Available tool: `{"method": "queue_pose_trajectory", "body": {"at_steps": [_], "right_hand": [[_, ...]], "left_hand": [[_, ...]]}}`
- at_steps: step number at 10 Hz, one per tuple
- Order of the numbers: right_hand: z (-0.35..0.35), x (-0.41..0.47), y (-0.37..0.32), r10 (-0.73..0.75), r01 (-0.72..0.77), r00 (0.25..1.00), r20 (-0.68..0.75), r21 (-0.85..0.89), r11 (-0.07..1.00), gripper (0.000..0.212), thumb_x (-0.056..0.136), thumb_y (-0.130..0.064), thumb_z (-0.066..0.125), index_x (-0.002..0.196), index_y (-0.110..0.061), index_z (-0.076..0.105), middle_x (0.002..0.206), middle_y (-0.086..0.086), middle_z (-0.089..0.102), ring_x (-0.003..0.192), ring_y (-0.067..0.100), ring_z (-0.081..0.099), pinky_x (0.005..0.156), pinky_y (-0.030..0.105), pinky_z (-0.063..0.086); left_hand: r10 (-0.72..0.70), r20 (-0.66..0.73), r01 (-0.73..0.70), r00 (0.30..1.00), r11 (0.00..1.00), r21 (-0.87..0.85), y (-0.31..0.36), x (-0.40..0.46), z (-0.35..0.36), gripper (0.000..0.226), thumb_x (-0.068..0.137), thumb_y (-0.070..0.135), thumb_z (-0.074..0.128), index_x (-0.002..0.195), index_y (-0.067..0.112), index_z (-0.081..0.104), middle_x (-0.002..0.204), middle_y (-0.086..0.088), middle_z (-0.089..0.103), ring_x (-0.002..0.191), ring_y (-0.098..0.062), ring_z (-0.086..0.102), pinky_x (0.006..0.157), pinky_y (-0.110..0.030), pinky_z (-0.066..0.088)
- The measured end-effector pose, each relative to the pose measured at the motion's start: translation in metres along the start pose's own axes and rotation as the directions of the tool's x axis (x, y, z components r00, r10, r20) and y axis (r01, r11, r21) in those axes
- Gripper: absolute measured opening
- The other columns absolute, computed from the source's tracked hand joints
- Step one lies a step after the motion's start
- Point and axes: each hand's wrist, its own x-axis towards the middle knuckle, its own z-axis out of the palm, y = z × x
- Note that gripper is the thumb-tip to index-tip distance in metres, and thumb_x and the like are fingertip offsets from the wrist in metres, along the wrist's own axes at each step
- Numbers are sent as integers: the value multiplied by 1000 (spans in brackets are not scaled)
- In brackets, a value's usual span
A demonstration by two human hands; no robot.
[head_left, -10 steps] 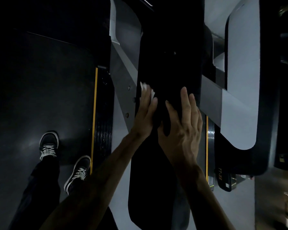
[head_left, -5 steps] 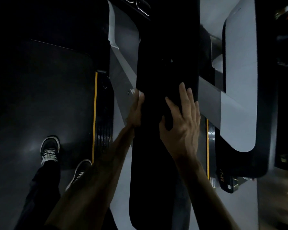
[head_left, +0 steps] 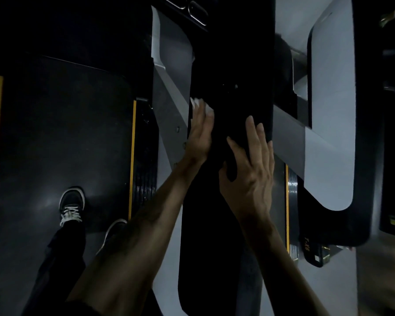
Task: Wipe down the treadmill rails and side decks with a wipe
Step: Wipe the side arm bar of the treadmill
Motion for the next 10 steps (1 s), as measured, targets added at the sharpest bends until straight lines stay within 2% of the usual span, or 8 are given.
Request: {"method": "queue_pose_trajectory", "body": {"at_steps": [1,2,3,4,5,6,9,10], "right_hand": [[-2,2,-1,-10,11,1000,-10,34,999,53,84,-11,77,136,-12,63,168,13,27,157,33,18,125,59,20],[-2,1,-2,-9,9,1000,12,39,999,52,85,-11,76,136,-13,63,168,12,27,157,33,18,125,58,19],[-1,1,-1,6,-6,1000,2,49,999,51,87,-11,74,136,-13,63,168,10,26,158,31,17,126,55,17],[-1,1,-2,19,-18,1000,-7,62,998,48,91,-12,73,137,-13,62,168,9,27,158,30,17,126,56,18],[-1,0,-1,27,-26,1000,-10,84,996,50,90,-8,72,139,-10,61,168,10,28,158,29,18,127,55,18],[-1,1,0,24,-21,999,-22,100,995,54,89,-5,70,142,-8,59,168,12,27,158,29,17,128,53,16],[1,-1,0,33,-28,999,-43,122,992,47,91,-8,67,138,-7,60,167,18,25,157,36,18,126,56,19],[1,1,0,44,-38,998,-44,130,991,46,91,-8,68,136,-7,61,167,19,26,156,37,19,122,62,25]], "left_hand": [[-101,95,108,990,992,-69,-31,-4,12,57,113,42,33,163,22,17,171,9,12,156,-3,3,130,-43,11],[-51,-24,44,998,975,-217,-47,-25,23,68,108,59,31,160,17,21,158,-17,39,154,-18,26,125,-48,25],[-190,-65,164,980,943,-289,-43,-41,30,54,105,55,41,145,19,45,133,-10,59,129,-24,56,109,-50,43],[-270,84,278,959,846,-454,-26,-55,25,63,108,54,34,156,14,36,158,-11,43,148,-27,39,121,-54,33],[-150,132,198,980,827,-526,-4,-52,23,71,106,61,30,164,21,19,172,-8,11,160,-25,8,129,-53,10],[11,132,49,991,895,-444,8,-29,20,70,107,61,14,163,19,11,172,-3,0,159,-18,-5,130,-45,-3],[-283,221,353,933,839,-415,-13,-8,10,54,114,40,26,162,19,17,165,16,5,155,-2,-3,130,-41,4],[-269,242,357,932,793,-494,-18,-29,14,63,111,46,29,164,16,13,170,9,3,157,-6,-3,130,-42,4]]}}
